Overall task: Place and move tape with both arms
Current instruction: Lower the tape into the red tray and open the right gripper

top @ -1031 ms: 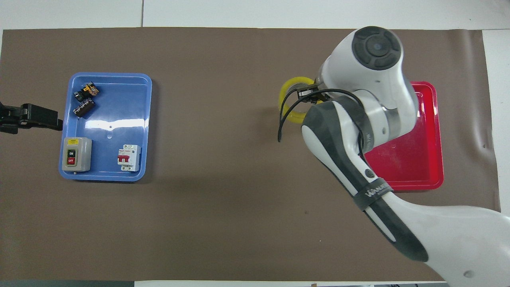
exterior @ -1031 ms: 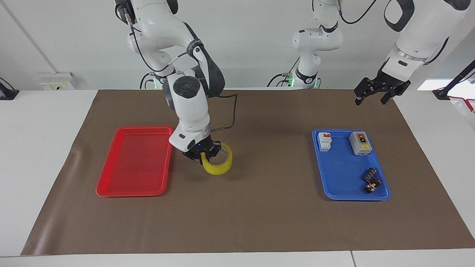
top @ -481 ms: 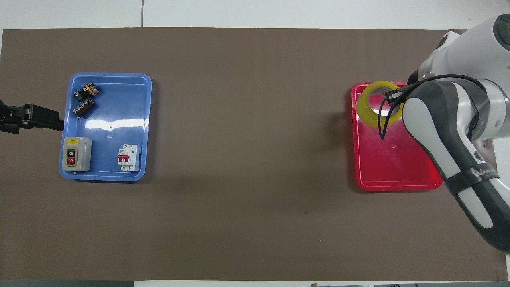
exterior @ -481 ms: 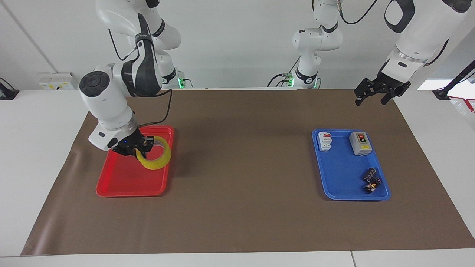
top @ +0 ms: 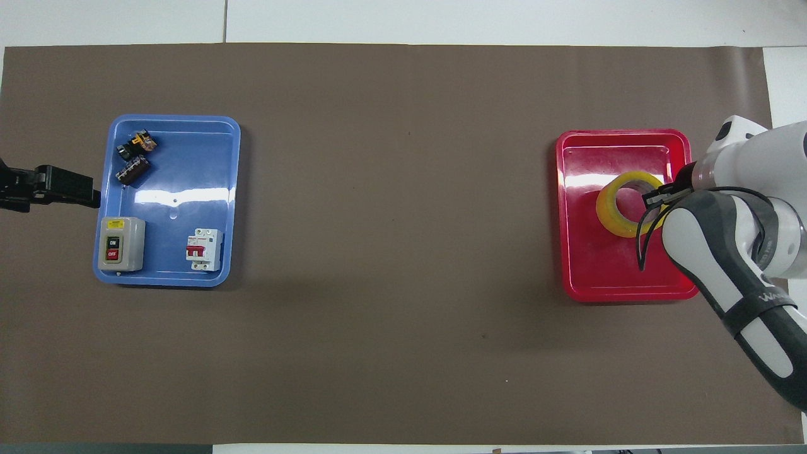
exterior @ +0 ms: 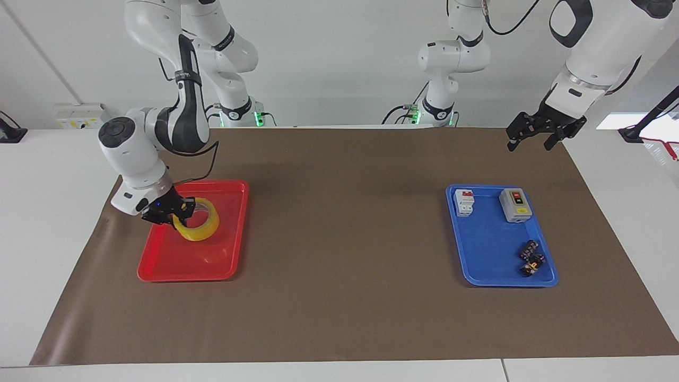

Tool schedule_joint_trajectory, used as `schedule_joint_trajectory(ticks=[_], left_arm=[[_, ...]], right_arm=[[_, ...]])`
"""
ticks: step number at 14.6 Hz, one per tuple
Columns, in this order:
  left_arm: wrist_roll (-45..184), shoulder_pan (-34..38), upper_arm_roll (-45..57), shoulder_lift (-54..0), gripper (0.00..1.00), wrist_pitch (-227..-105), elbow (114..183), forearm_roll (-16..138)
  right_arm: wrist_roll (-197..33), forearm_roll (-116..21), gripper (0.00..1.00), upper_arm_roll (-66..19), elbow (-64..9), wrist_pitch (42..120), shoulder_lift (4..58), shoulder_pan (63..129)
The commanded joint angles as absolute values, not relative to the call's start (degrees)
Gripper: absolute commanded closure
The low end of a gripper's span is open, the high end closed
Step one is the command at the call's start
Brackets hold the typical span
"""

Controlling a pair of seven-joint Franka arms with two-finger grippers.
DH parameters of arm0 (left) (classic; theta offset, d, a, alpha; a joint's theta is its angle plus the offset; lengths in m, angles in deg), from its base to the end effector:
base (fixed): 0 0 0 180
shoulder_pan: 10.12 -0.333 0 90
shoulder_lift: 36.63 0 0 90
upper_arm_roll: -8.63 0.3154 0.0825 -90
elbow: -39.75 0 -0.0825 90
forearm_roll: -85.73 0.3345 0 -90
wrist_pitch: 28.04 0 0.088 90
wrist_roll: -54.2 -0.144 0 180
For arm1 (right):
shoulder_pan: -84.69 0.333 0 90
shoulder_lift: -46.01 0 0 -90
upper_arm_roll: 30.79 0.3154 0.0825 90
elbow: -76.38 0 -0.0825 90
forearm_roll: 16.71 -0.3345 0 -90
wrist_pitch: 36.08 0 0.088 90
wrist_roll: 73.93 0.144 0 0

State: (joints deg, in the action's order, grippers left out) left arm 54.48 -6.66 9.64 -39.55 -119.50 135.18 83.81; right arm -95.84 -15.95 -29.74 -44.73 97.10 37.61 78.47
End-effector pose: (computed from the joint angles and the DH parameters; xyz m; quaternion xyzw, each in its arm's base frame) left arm 0.4888 -0.0255 0.5745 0.9996 -0.0184 -0.0096 0.0170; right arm 0.5330 -0.0490 0.3457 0.9882 0.1497 0.0303 0.0110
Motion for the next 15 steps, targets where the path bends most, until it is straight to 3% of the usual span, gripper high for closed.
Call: schedule_joint_trajectory(ticks=[1,15], left_arm=[[53.93,-6.34,10.13,-39.62,0.0,-118.57,135.03,83.98],[53.93,-6.34,10.21,-39.62,0.0,-118.57,135.03,83.89]], right_arm=[[-97.13,-16.63,1.0,-29.12,-48.77,101.37,40.48,77.75],[-98.01,-16.71,1.0,-29.04,-50.45,106.57,36.79,76.78]])
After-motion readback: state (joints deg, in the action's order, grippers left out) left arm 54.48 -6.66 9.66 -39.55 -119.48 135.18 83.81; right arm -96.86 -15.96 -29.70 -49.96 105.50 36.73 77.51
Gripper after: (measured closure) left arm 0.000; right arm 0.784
